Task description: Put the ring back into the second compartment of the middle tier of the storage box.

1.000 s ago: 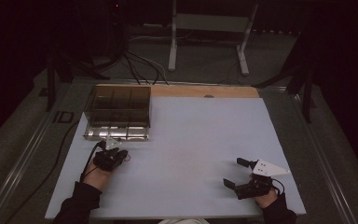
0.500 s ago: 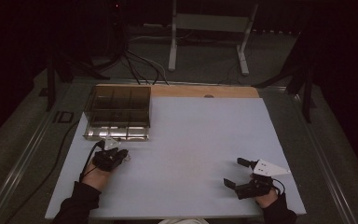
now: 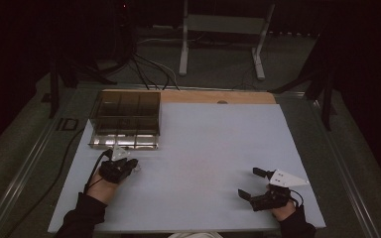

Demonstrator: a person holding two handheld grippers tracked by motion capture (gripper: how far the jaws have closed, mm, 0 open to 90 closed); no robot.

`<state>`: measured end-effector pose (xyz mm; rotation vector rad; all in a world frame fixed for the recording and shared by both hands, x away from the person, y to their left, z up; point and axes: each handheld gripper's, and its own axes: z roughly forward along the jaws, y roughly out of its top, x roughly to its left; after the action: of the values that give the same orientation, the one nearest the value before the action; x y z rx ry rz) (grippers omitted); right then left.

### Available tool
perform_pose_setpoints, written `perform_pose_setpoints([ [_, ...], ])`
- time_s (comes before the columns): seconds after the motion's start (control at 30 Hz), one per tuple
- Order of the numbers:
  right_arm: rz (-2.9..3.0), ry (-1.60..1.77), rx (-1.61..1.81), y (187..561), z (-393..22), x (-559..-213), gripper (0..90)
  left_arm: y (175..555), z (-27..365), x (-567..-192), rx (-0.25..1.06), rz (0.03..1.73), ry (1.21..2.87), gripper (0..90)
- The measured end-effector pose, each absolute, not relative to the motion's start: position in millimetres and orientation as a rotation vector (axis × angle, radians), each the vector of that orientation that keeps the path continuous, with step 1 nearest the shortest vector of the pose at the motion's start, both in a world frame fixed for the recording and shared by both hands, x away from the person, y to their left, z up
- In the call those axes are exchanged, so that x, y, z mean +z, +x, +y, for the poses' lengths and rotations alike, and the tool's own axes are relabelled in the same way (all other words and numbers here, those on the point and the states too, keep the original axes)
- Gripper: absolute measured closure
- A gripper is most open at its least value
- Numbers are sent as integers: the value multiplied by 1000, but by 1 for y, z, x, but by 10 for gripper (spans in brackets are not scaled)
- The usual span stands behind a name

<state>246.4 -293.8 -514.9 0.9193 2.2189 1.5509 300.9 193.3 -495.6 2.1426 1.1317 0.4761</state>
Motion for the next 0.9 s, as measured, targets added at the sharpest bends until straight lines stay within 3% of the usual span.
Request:
perform_pose_setpoints([
  [0.9, 2221, 917, 1548, 247, -293, -515, 0, 292, 185, -466, 471, 1035, 2110, 900],
])
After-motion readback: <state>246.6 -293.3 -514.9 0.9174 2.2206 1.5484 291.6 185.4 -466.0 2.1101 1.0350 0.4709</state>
